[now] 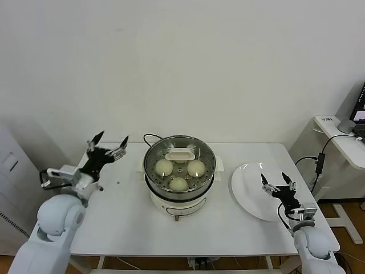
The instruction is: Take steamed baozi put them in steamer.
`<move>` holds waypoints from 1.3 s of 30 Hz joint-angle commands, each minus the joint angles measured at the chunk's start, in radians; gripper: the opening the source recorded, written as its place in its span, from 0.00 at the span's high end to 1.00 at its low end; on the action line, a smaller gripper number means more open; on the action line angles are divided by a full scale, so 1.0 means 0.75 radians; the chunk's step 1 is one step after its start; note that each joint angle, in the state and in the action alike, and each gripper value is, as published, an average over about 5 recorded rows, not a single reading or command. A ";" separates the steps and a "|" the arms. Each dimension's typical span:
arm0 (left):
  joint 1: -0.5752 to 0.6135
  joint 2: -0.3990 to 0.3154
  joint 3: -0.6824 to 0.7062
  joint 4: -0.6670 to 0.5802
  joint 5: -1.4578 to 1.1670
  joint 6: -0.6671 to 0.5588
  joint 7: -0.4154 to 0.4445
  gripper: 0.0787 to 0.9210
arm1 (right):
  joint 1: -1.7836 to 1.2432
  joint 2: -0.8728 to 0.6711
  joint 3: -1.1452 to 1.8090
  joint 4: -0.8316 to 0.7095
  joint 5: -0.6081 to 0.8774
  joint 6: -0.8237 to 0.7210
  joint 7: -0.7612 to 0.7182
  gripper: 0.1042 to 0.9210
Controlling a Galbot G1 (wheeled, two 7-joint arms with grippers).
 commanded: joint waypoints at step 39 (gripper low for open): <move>-0.036 -0.096 0.004 0.595 0.083 -0.191 -0.046 0.12 | -0.090 0.004 0.023 0.111 -0.047 -0.162 0.076 0.12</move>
